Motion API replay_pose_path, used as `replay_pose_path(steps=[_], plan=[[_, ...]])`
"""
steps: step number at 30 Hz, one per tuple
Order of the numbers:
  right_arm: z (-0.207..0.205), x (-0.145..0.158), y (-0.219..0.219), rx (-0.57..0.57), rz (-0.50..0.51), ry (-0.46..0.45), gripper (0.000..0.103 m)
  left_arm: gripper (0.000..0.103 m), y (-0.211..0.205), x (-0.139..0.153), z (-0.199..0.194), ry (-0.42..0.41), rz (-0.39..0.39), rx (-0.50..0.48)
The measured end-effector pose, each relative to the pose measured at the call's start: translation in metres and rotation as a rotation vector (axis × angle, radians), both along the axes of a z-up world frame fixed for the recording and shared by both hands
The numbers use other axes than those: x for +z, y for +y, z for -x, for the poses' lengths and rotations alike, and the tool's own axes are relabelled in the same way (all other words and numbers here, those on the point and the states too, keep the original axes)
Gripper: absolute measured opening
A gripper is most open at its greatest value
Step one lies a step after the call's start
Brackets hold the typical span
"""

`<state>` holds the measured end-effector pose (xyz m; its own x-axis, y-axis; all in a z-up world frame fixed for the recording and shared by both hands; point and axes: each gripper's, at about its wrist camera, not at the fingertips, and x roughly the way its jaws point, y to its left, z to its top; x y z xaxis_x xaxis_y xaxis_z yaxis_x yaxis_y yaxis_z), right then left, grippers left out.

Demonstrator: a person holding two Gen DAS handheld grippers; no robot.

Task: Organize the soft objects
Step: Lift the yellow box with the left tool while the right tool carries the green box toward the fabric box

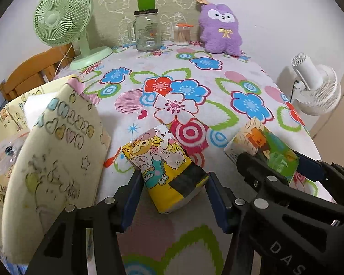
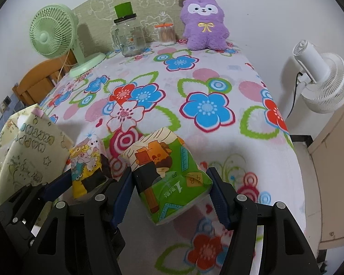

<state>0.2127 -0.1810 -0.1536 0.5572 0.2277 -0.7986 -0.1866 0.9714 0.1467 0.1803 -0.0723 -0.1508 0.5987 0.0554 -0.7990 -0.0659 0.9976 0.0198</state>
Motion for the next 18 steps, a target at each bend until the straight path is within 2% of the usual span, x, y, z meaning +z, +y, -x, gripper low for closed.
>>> replay_pose_path(steps=[18], plan=[[0.058,0.025,0.000,-0.045,0.019,-0.049,0.066,0.057,-0.003,0.024,0.050,-0.052,-0.012,-0.051]])
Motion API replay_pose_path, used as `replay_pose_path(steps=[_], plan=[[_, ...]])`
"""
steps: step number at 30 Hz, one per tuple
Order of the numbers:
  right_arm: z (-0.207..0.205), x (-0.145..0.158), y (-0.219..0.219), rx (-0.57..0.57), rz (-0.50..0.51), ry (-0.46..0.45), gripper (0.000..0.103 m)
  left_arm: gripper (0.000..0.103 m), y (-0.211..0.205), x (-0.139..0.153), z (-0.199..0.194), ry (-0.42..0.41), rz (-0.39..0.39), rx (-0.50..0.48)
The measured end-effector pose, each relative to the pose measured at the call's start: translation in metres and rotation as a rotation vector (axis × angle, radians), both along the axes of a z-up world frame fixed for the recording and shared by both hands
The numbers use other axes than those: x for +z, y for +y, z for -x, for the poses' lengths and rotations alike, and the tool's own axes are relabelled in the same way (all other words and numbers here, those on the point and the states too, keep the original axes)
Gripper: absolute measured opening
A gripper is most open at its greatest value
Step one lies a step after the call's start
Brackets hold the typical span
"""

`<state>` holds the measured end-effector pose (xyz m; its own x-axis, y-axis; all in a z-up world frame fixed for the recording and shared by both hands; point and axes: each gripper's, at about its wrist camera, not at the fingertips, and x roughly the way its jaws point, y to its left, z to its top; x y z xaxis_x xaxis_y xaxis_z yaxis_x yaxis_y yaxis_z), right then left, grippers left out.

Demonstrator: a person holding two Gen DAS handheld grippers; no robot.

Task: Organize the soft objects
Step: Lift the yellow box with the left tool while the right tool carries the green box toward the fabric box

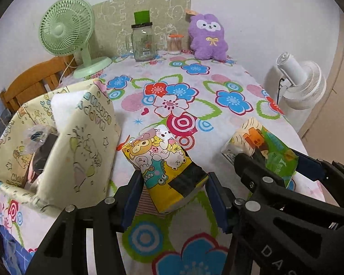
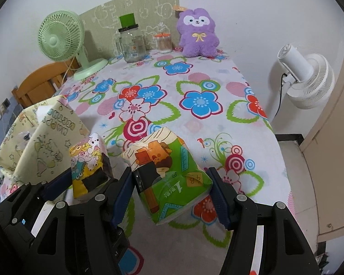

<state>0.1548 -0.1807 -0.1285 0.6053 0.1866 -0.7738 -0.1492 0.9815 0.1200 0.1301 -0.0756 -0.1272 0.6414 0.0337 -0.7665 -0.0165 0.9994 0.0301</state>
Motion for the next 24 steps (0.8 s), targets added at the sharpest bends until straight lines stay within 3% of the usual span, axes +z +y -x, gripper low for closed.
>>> replay_pose_path(steps=[24], plan=[[0.058,0.069,-0.003,-0.053,0.004,-0.127,0.066,0.057,-0.006,0.070,0.057,-0.125,-0.016,-0.104]])
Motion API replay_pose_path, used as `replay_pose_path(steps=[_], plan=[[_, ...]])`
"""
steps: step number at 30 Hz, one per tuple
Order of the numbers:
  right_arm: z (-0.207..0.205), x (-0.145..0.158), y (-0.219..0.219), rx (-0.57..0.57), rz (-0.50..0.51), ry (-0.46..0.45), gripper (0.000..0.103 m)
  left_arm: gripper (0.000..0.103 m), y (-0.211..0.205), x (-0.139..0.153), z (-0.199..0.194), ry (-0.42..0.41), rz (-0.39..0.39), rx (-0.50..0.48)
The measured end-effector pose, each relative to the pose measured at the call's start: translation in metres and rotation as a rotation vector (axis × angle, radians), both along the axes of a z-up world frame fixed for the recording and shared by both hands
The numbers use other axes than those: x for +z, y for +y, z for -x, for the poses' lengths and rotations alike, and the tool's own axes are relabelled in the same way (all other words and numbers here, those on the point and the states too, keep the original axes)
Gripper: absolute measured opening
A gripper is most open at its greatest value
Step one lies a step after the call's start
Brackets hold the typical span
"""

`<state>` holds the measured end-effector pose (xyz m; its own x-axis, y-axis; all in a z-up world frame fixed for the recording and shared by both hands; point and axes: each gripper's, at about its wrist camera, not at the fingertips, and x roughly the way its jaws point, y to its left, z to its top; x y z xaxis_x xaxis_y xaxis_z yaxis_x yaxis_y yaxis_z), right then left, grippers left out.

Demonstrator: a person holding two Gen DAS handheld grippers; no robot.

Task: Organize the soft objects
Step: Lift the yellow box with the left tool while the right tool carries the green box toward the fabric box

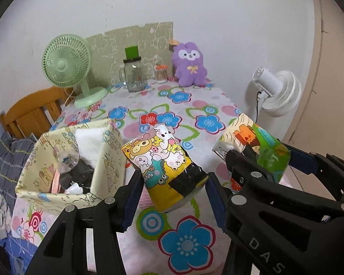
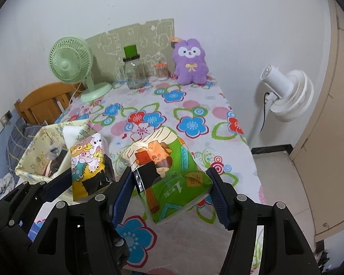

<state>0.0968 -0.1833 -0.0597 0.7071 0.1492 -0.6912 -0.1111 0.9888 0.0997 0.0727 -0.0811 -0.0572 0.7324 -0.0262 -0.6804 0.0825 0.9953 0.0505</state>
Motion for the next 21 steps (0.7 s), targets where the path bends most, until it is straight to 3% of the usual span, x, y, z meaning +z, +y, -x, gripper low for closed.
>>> replay_pose_path(steps=[21], plan=[[0.029,0.054,0.034,0.002,0.001,-0.133,0.066,0.057,0.035,0.048,0.022,-0.112,0.018,-0.026]])
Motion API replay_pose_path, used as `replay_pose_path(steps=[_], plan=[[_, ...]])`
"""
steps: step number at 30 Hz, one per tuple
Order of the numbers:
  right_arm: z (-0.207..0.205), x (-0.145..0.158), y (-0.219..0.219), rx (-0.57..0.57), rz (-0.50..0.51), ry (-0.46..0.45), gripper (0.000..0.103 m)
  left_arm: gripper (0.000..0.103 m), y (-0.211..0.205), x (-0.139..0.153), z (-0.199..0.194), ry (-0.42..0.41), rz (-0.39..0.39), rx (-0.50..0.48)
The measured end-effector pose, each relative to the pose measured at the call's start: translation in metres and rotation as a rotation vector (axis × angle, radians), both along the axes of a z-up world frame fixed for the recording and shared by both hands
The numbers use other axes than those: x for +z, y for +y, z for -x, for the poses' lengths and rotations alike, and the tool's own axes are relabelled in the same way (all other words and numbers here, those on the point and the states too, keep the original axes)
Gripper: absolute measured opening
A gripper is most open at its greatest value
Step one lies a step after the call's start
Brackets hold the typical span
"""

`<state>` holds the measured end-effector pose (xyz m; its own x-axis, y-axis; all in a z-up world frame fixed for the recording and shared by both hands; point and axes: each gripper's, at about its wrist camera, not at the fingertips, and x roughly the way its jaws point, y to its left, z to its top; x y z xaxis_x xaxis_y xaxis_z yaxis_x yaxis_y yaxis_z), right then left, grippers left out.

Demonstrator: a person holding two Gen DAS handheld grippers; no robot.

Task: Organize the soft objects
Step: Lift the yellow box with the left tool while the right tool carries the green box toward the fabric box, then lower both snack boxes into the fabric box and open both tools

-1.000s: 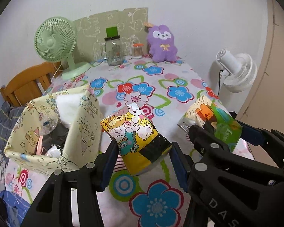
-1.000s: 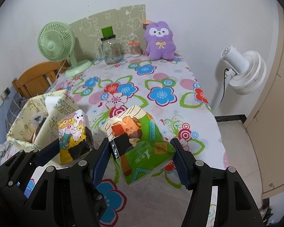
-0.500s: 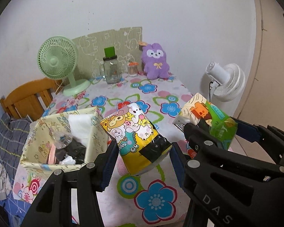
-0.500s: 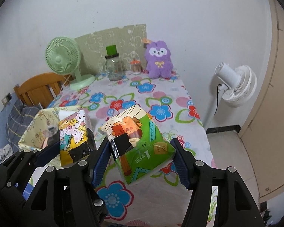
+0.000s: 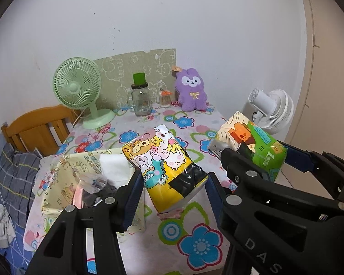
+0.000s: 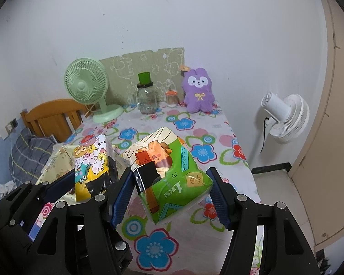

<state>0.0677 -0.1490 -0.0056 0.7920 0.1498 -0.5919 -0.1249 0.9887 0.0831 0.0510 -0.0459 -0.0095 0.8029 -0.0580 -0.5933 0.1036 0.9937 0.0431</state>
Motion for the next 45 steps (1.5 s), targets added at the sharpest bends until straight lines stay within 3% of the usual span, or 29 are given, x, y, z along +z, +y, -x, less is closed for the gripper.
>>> replay_pose_path(steps=[27,39,45], plan=[[-0.036,-0.005,0.084,0.108,-0.011,0.010,0.066,0.057,0.081,-0.008,-0.028,-0.001,-0.001,0.106],[-0.062,-0.027,0.119,0.189,-0.026,0.071,0.066,0.058,0.116,-0.031,-0.050,0.046,0.003,0.162],[-0.074,-0.041,0.134,0.222,-0.032,0.107,0.066,0.058,0.134,-0.054,-0.061,0.124,0.040,0.206]])
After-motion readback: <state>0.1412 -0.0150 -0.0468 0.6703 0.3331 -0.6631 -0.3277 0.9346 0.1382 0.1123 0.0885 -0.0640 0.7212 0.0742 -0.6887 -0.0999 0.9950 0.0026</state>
